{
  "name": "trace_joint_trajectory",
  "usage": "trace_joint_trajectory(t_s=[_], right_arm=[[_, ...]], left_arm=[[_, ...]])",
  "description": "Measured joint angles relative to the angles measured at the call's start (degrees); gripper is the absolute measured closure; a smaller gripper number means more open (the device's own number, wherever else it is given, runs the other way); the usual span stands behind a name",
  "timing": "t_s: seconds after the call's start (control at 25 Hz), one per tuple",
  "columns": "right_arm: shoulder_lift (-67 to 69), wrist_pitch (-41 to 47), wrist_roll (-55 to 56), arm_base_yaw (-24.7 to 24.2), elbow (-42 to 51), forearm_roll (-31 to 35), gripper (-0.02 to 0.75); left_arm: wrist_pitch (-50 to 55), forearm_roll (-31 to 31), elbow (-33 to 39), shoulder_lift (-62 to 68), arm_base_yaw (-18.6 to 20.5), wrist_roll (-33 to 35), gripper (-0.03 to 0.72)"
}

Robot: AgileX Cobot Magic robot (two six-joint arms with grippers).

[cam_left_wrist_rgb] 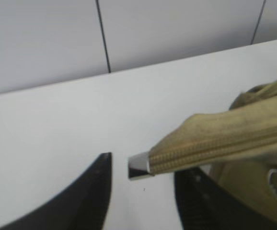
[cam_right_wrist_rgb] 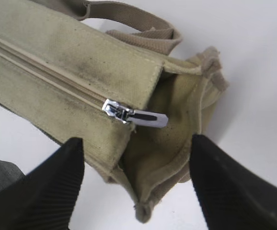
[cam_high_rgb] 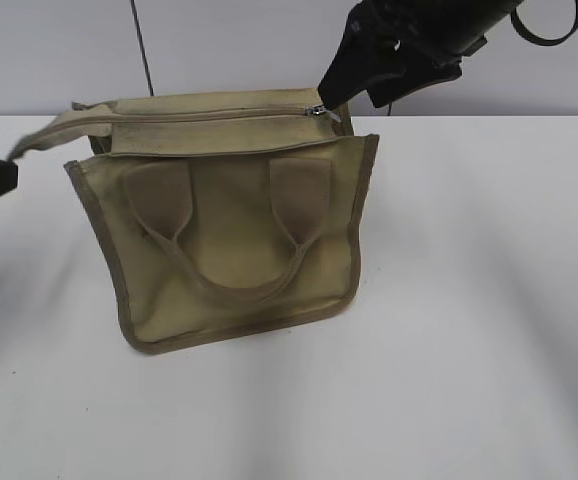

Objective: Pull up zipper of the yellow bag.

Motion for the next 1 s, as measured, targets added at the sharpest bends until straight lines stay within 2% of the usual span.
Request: trace_joint_trajectory(t_s=[0.04,0.12,0.2,0.32,0.4,0.52,0.72,0.88,1.0], right_arm=[[-0.3,0.2,-0.1,0.1,0.0,-0.1,0.202],[-1.1,0.4,-0.1,0.6,0.0,-1.5,0.186],[-2.2,0.4,1.3,1.5,0.0,-4.5,0.185],[-4.3,1.6,5.4,3.3,0.0,-12.9,0.185],[-6.2,3.5,8.1,4.2,0.0,-18.0,0.185],[-10.8,5.2,10.1,4.5,2.1,-21.2,0.185],[-25.7,4.5,10.5,4.5,15.7,-22.1,0.178],[-39.5,4.7,10.5,4.5,28.4,-22.1,0.141],[-49.4,5.7,11.0,4.6,36.2,-22.2,0.13]], left_arm=[[4.4,-0.4,0.0,0.0,-1.5,-1.1,0.182],[13.6,-3.3,0.0,0.1,-5.1,-2.1,0.13],[20.7,-6.6,0.0,0.1,-9.8,-2.5,0.135],[29.1,-13.7,-0.3,0.2,-16.6,-0.8,0.176],[34.7,-19.4,-1.5,-0.2,-20.6,3.5,0.198],[42.4,-26.2,-4.1,-2.4,-25.3,9.9,0.208],[56.7,-35.3,-9.9,-11.7,-29.0,19.7,0.211],[65.4,-40.6,-10.9,-22.8,-29.4,27.2,0.195],[73.1,-41.8,-10.9,-32.6,-29.4,30.3,0.157]])
